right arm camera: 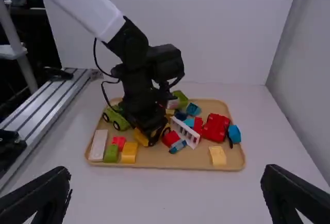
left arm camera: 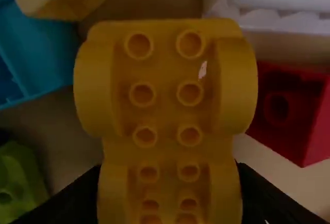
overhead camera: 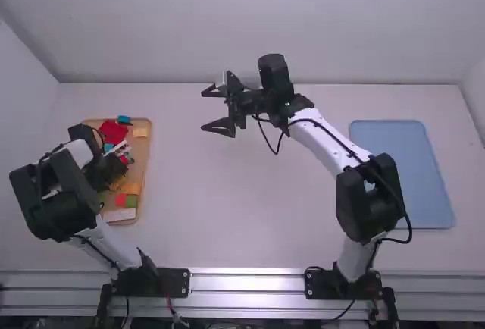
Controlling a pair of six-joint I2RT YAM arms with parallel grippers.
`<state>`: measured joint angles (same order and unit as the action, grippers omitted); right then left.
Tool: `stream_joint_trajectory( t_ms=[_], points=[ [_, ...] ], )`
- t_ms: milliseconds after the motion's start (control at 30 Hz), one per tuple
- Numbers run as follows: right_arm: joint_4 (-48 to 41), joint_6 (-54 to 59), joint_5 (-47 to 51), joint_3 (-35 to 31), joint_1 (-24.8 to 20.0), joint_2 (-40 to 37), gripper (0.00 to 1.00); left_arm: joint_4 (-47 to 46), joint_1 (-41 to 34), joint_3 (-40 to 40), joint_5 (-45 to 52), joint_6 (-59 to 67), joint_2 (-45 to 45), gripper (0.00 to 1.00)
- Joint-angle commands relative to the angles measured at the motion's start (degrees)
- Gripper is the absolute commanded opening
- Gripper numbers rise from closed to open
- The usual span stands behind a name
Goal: Assemble lego blocks to make yellow taxi
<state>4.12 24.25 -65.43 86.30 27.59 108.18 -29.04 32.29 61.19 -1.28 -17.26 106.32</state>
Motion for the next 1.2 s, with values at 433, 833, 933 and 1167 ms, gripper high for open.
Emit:
stream_joint_trajectory(
  t_ms=[433, 833, 933, 1167],
  points=[
    [0.0, -4.2, -0.8, 1.8, -2.7, -2.9, 0.99, -12.9, -2.8, 7.8, 7.1, 14.1, -8.8, 0.26],
    [-1.9, -5.0, -4.1, 1.8, -8.5, -5.7, 0.99, -12.1, -34.4, 5.5, 10.2, 43.6, -12.3, 0.12],
    [-2.0, -4.9, -7.2, 1.8, -10.0, -6.9, 0.99, -12.2, -44.9, 4.6, 10.3, 53.9, -11.7, 0.23],
    [-1.8, -5.0, -15.2, 1.8, -13.6, -8.1, 0.99, -11.3, -59.2, 2.5, 10.3, 62.9, -9.4, 0.29]
  ],
)
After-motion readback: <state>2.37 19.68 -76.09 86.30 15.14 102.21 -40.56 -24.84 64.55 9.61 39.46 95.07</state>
